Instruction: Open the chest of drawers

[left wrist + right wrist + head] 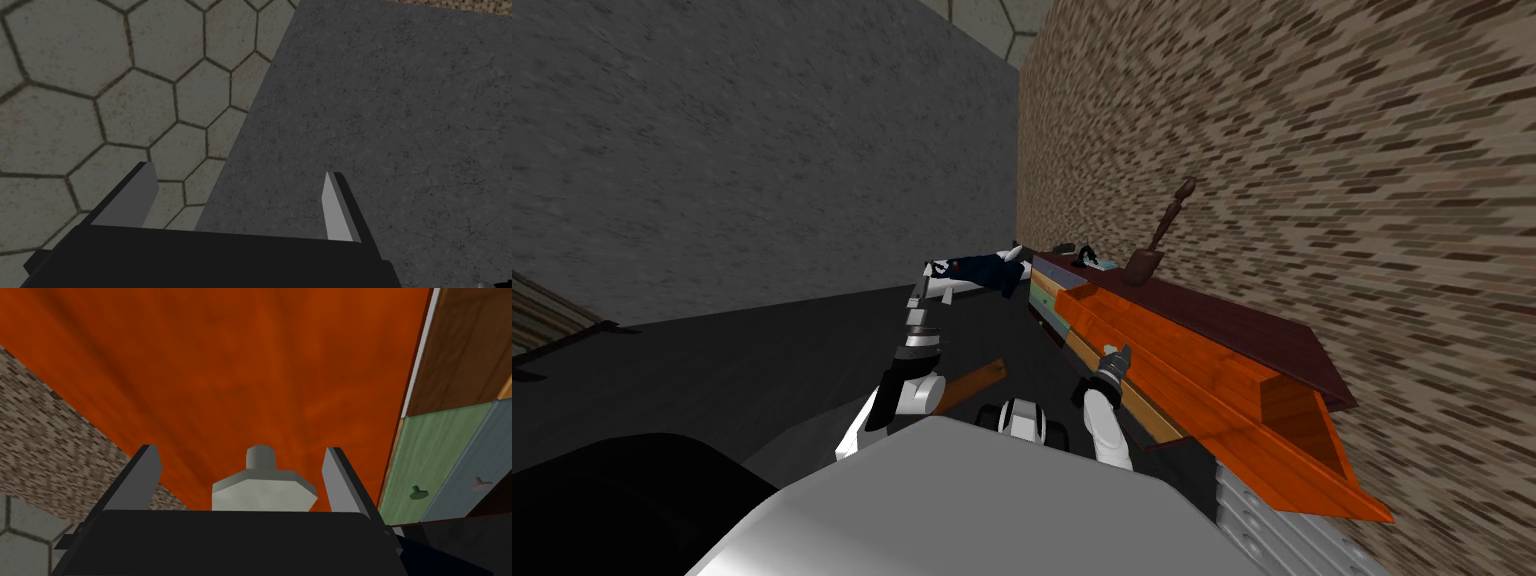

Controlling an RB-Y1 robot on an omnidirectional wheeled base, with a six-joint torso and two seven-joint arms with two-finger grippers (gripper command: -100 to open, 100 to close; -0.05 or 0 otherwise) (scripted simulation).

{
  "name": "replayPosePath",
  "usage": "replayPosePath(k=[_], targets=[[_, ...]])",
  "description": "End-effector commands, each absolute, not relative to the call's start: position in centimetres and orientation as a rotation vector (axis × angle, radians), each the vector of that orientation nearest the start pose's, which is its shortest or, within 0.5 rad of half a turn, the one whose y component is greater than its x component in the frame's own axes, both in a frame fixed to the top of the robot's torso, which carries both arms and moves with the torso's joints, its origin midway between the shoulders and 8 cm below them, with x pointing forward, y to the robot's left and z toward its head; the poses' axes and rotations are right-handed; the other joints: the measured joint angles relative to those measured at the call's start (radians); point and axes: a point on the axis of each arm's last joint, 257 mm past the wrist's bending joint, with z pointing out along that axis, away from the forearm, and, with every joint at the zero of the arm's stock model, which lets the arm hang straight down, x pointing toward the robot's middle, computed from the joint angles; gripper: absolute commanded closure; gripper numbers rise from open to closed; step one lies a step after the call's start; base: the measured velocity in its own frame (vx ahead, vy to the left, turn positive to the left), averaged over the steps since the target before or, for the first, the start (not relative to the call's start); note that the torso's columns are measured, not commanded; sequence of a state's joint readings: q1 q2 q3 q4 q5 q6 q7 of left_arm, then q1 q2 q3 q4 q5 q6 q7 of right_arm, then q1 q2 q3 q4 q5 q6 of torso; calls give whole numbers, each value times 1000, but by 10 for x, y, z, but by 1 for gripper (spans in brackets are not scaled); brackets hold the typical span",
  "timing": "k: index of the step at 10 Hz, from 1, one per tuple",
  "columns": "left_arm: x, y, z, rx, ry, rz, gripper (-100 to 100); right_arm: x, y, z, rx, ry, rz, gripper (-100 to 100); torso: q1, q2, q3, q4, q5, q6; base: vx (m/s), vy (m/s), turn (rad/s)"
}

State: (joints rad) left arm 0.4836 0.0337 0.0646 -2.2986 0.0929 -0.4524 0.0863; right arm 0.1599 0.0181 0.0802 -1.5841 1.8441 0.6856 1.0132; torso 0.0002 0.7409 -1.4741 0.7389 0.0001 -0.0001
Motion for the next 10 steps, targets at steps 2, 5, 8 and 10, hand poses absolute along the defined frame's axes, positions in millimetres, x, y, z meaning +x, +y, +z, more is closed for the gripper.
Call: replayPosePath(k=[2, 5, 8, 10], targets=[[344, 306, 31, -725, 563, -1382, 0, 458, -349, -230, -583, 1622, -1480, -100, 1, 1, 0, 2, 2, 1, -17, 7, -67], [344, 306, 31, -725, 563, -1382, 0, 456, -346, -236, -602, 1636, -1470, 0, 4, 6, 3, 6, 4, 1, -1, 2, -22], [344, 306, 31, -725, 563, -1382, 0, 455, -345, -242, -612, 1647, -1465, 0, 1, 1, 0, 2, 2, 1, 0, 0, 0], [344, 306, 31, -725, 563, -1382, 0, 454, -344, -244, -616, 1650, -1463, 0, 1, 0, -1, 1, 1, 1, 0, 0, 0]])
